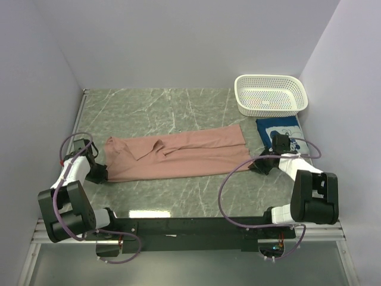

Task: Fold and stack the t-shirts
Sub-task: Fold the tshirt

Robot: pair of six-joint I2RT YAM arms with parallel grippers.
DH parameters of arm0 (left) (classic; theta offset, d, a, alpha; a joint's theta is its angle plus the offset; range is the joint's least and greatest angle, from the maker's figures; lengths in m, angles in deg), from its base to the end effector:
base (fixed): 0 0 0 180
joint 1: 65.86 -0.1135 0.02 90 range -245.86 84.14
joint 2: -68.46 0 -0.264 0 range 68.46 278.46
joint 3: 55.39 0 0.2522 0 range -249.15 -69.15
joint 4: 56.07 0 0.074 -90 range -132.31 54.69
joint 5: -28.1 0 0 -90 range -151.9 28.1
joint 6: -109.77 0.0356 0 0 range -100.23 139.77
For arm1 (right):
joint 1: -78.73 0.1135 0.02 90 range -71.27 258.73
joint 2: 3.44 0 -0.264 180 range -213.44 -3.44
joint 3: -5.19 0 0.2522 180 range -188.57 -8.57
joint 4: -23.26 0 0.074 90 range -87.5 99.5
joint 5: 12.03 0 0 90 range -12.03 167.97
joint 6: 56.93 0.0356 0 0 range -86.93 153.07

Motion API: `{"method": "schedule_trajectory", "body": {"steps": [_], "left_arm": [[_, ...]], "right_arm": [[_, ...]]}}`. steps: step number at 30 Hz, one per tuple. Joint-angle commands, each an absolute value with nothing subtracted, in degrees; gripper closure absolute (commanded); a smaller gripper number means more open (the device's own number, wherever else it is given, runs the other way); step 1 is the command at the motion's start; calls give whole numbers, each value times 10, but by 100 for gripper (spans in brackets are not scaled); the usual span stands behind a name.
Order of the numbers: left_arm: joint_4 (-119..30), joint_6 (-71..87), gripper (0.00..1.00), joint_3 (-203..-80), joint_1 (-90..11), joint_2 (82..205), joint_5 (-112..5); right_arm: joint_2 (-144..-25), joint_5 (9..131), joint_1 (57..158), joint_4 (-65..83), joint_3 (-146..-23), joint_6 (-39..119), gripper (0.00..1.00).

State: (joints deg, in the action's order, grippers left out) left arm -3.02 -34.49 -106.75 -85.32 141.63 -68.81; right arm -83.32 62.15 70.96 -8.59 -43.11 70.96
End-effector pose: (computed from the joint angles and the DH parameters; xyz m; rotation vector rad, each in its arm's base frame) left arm 0.1931 0.0728 0.1669 -1.7299 2.2693 0.0510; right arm 0.2360 -0.0224 0.1445 0.9719 2.5384 0.5311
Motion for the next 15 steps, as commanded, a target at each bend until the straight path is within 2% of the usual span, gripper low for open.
{"method": "schedule_trajectory", "body": {"steps": [1,3,4,5,6,7,8,10,12,13,15], "left_arm": [[-22,-354,82,-1066,-860,1390,-697],[-23,-356,75,-1062,-860,1373,-693],[-21,-357,64,-1062,-859,1356,-694],[-19,-357,57,-1065,-860,1349,-695],[-15,-354,52,-1068,-859,1341,-697],[-9,-353,39,-1074,-859,1329,-702],[0,-352,34,-1088,-859,1323,-705],[13,-345,28,-1112,-859,1310,-717],[27,-335,27,-1127,-859,1298,-730],[29,-332,21,-1140,-859,1285,-734],[31,-317,21,-1150,-858,1273,-733]], "right_arm": [[-798,673,702,-103,-436,682,76],[-777,679,703,-116,-451,678,67],[-770,681,707,-119,-457,672,64],[-760,682,712,-129,-464,668,59],[-754,684,716,-134,-478,665,57],[-750,688,723,-137,-487,657,56],[-744,691,740,-144,-495,653,55],[-737,699,763,-143,-513,642,55],[-729,710,811,-132,-528,634,55],[-731,709,827,-125,-533,623,55],[-740,665,866,-101,-551,609,56]]}}
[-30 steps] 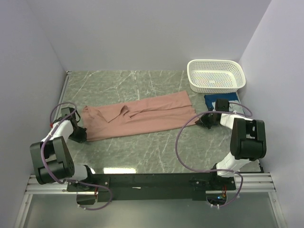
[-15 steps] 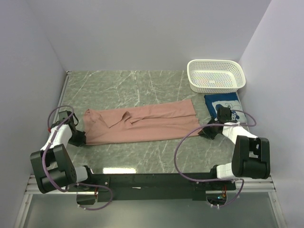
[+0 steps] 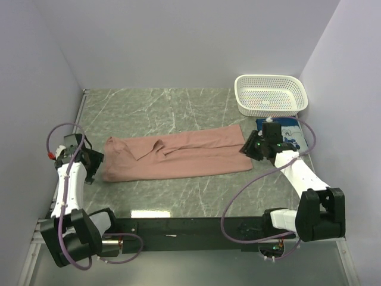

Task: Fold and stack the t-shirts
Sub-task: Fold the tshirt

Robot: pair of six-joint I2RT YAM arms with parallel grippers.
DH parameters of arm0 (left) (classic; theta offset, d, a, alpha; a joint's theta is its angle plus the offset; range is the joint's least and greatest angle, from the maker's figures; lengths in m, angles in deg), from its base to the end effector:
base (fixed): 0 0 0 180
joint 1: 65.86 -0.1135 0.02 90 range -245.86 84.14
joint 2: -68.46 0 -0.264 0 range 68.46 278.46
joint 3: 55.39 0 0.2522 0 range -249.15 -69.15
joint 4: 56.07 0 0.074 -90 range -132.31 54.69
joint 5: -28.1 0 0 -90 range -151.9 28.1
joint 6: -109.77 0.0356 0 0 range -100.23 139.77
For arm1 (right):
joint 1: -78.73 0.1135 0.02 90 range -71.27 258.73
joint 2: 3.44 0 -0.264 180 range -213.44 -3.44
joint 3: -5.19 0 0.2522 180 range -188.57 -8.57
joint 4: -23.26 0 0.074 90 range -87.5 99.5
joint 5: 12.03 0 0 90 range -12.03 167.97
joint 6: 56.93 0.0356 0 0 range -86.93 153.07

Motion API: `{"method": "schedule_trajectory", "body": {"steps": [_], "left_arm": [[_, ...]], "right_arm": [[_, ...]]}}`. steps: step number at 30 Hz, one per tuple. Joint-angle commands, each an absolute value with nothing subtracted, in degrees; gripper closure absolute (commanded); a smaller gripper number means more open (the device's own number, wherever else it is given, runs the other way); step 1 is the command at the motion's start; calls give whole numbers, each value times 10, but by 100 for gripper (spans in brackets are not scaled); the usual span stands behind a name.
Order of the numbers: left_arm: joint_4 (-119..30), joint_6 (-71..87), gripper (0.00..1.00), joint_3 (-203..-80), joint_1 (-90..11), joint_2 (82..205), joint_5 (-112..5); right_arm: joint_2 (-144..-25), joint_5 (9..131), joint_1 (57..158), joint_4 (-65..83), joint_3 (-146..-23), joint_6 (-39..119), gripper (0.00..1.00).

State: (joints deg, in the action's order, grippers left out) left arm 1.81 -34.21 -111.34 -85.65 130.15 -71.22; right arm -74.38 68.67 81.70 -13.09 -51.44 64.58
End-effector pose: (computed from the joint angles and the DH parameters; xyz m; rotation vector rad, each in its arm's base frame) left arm 0.1808 0.0712 0.2229 -1.6341 2.0931 0.0239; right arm 0.2467 0.0186 0.2163 0.5445 2.4350 0.4580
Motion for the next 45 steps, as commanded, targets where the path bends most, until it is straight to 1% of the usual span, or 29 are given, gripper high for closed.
{"method": "schedule_trajectory", "body": {"steps": [1,2,6,7,9,10,12,13,14,15,16,17,21,27,34,40,45], "left_arm": [[30,-315,22,-1159,-856,1262,-729],[28,-311,23,-1161,-853,1255,-723],[-54,-320,30,-1138,-817,1223,-649],[-66,-324,33,-1128,-793,1228,-624],[-92,-335,35,-1120,-763,1243,-615],[-110,-337,37,-1120,-732,1265,-614],[-126,-339,39,-1123,-702,1306,-614],[-144,-340,44,-1128,-676,1320,-614],[-150,-341,45,-1131,-665,1334,-616],[-156,-339,46,-1134,-662,1347,-617],[-166,-338,51,-1138,-646,1375,-617],[-172,-330,53,-1141,-644,1389,-617],[-178,-311,59,-1160,-643,1479,-617],[-184,-291,59,-1196,-638,1545,-606],[-188,-289,60,-1203,-630,1570,-596],[-188,-289,59,-1201,-628,1579,-591],[-190,-291,61,-1204,-625,1589,-593]], "right_arm": [[-747,641,876,-91,-557,606,57],[-765,612,889,-76,-572,602,57],[-817,582,951,-31,-620,587,57],[-844,578,978,-24,-632,577,57],[-874,570,1002,-7,-672,566,57],[-889,568,1022,-1,-684,557,57],[-932,564,1041,11,-721,547,58],[-961,563,1057,18,-734,544,58],[-975,561,1064,22,-757,542,58],[-990,558,1071,25,-769,539,58],[-1018,552,1087,30,-783,536,58],[-1034,550,1093,31,-808,534,58],[-1106,549,1123,25,-877,512,58],[-1193,549,1148,19,-957,495,59],[-1264,532,1162,19,-1018,490,58],[-1299,509,1173,27,-1058,484,59],[-1312,489,1180,45,-1060,481,59]]}}
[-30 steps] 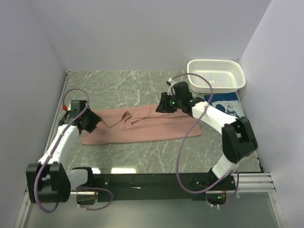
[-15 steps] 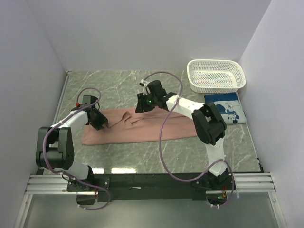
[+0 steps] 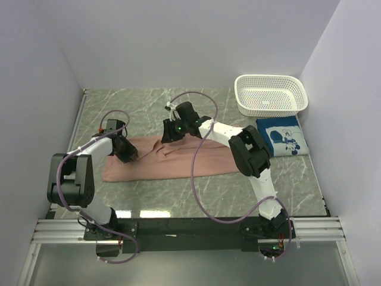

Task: Fold and stack the t-shirts
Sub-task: Fold the tshirt

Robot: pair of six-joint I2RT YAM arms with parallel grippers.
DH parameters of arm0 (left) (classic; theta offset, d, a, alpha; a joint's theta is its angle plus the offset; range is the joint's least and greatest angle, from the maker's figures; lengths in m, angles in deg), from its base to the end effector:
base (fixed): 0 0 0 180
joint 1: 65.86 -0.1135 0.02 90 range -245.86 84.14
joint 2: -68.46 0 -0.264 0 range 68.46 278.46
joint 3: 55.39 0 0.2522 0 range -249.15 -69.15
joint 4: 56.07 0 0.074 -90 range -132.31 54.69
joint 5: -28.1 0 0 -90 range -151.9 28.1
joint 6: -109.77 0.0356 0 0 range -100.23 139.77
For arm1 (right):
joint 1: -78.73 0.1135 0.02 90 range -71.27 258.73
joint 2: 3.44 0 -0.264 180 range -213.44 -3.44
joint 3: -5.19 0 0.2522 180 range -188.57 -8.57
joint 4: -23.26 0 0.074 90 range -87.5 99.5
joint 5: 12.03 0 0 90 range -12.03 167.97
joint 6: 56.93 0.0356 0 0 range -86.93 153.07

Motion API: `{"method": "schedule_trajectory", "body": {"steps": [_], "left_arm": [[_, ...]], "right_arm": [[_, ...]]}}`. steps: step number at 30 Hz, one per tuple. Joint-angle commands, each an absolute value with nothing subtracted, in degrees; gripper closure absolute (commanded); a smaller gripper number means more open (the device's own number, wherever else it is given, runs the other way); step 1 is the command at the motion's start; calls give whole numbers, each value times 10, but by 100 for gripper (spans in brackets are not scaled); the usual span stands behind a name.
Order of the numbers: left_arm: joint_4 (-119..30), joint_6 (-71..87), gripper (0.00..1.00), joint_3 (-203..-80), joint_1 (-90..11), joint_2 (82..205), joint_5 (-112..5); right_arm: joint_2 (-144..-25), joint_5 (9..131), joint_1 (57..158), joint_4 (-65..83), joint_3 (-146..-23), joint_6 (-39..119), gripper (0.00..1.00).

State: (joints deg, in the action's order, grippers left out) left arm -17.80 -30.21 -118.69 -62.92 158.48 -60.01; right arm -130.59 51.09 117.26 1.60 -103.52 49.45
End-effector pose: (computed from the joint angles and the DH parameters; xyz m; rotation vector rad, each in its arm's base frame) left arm 0.2912 -0.0161 0.1648 -1.0876 2.5241 -0.3122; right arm 0.3808 0.3238 0.1760 -0.7169 2.2851 1.0153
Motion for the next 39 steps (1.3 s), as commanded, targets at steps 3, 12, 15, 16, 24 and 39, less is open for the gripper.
{"method": "schedule_trajectory", "body": {"steps": [3,12,15,16,24,39], "left_arm": [[-190,-291,67,-1206,-622,1595,-597],[-170,-285,99,-1233,-622,1603,-604],[-155,-278,99,-1250,-622,1600,-614],[-149,-274,99,-1255,-622,1600,-615],[-115,-254,99,-1303,-625,1604,-617],[-84,-218,99,-1358,-655,1639,-617]], "right_arm": [[-1318,484,1184,45,-1061,477,59],[-1300,461,1185,65,-1038,456,58],[-1298,475,1187,58,-1038,442,58],[-1301,483,1187,52,-1044,441,58],[-1320,504,1191,36,-1067,429,58],[-1355,515,1194,22,-1113,429,68]]}}
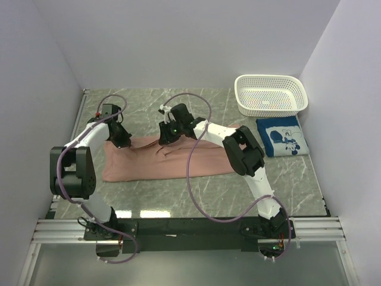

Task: Fold and stack the t-shirts
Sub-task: Fold the tshirt

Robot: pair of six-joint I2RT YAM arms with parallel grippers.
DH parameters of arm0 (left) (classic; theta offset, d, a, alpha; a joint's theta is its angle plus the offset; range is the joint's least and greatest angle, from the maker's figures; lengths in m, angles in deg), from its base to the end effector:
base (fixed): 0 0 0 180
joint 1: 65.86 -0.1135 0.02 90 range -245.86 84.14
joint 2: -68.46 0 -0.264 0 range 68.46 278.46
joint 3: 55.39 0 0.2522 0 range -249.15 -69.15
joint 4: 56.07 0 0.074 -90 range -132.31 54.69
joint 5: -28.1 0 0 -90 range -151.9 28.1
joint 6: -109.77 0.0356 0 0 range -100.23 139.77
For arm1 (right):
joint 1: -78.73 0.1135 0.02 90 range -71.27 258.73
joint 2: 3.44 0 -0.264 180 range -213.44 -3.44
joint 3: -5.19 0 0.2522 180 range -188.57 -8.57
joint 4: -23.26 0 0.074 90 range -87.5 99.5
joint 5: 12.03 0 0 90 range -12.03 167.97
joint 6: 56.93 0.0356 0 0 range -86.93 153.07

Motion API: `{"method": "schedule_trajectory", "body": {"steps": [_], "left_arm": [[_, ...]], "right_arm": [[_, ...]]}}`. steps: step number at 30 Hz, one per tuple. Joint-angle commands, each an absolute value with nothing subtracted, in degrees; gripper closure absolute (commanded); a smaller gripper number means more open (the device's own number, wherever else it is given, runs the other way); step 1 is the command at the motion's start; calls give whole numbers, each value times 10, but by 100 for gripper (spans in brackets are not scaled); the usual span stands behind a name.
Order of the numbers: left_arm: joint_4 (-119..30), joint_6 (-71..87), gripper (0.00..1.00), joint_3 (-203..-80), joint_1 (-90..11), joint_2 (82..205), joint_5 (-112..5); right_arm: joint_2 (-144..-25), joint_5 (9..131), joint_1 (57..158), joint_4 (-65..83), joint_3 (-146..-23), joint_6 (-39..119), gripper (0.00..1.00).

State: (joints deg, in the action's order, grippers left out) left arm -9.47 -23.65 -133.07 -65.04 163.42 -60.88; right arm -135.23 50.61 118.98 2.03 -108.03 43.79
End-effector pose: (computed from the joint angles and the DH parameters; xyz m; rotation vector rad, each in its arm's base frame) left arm 0.3318 -0.0054 0.2032 -0.9807 2.5307 -0.2595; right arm 0.3834 0.3460 0.1624 -0.8614 2.2128 0.9939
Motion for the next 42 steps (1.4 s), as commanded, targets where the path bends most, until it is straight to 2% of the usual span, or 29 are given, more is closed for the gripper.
{"method": "schedule_trajectory", "body": {"steps": [1,6,12,20,31,42], "left_arm": [[-82,-216,99,-1361,-656,1641,-617],[-73,-212,99,-1387,-657,1658,-615],[-44,-204,99,-1430,-674,1687,-617],[-29,-200,99,-1422,-693,1659,-616],[-36,-196,99,-1376,-704,1629,-605],[-37,-197,99,-1353,-708,1603,-600]], "right_arm": [[-1354,519,1194,23,-1113,429,70],[-1341,533,1195,21,-1112,421,86],[-1329,550,1195,6,-1112,405,94],[-1300,567,1206,-5,-1095,397,95],[-1281,690,1251,-57,-1106,342,96],[-1217,778,1281,-21,-1024,311,95]]}}
